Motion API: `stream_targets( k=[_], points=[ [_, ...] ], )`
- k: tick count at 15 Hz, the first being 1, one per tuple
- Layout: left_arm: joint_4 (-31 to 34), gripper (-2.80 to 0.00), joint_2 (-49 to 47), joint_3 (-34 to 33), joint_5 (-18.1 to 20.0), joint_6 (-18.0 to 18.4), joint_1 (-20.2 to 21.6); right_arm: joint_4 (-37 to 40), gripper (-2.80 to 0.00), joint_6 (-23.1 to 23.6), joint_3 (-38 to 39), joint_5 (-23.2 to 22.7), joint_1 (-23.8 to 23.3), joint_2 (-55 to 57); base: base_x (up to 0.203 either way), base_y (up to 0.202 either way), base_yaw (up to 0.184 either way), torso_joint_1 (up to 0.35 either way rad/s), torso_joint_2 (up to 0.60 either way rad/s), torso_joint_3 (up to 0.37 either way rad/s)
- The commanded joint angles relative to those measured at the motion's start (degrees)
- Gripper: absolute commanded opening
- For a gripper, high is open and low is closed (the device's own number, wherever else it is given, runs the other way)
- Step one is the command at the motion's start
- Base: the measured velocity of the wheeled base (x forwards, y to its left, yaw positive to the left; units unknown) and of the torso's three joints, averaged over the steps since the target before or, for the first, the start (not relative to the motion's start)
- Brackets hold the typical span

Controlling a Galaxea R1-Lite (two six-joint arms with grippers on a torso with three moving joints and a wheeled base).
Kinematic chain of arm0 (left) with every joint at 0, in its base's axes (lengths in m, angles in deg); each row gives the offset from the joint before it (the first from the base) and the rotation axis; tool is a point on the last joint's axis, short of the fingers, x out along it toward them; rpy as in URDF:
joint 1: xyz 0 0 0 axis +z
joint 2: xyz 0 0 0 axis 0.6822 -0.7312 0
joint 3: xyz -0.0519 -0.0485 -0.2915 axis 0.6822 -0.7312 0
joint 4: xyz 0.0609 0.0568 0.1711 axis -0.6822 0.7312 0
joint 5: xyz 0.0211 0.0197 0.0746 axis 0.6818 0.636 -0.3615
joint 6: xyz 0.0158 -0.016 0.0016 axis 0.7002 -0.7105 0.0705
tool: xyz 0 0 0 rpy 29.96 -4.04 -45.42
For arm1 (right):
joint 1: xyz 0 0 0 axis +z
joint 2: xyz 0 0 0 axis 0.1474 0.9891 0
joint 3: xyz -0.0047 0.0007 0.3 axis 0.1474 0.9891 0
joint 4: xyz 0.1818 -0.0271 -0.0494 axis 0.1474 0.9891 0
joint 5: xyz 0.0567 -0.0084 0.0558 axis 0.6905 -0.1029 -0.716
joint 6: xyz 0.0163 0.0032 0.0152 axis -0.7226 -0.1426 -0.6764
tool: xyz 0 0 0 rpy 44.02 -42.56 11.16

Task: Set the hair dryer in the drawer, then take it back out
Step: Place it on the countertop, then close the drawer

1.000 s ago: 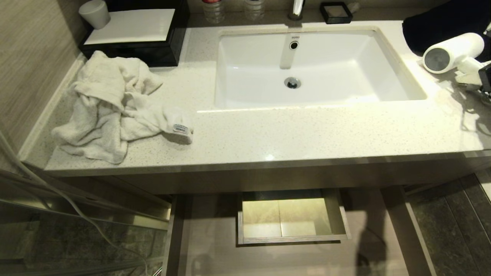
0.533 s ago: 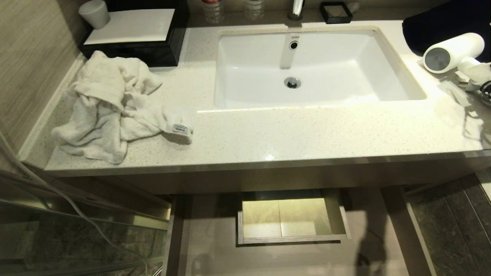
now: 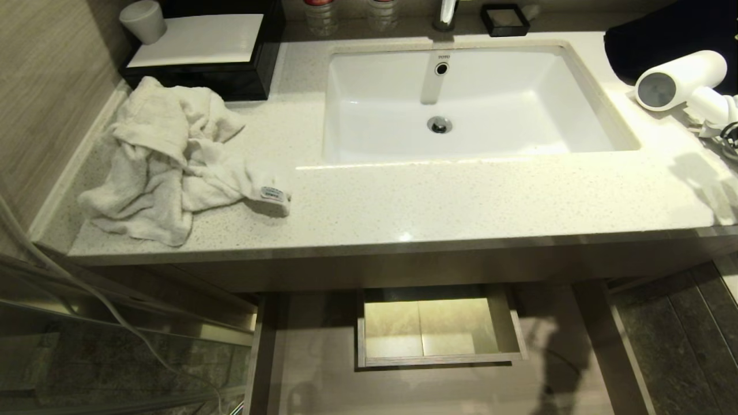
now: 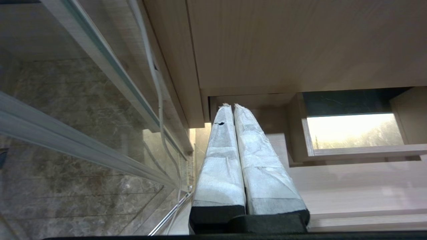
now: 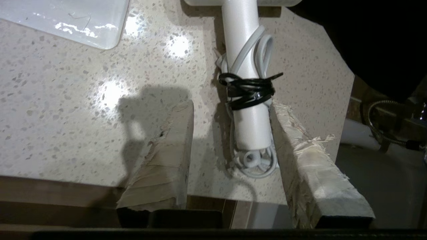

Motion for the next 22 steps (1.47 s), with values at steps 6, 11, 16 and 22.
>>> stream_targets(
  k=[6,11,16,22],
  points=[
    [-0.02,-2.8,-0.02,-0.02,-0.09,-0.02,0.02,3.41,-2.8,-6.89,6.48,0.92,6.6,-9.77,0.0,0.0,0.0,0.0,0.0,0.0],
    [-0.02,-2.8,0.0,0.05,-0.09,-0.02,0.02,3.25,-2.8,-11.32,9.66,0.92,9.57,-10.16,0.0,0.0,0.0,0.0,0.0,0.0],
    [-0.02,-2.8,-0.07,0.01,-0.06,-0.02,0.02,3.45,-2.8,-11.65,12.3,1.0,10.61,-11.27,0.0,0.0,0.0,-0.027,0.02,-0.024],
    [-0.02,-2.8,-0.01,-0.02,-0.09,-0.02,0.02,2.73,-2.8,-11.66,15.96,1.0,10.44,-13.71,0.0,0.0,0.0,-0.314,0.1,-0.206]
  ],
)
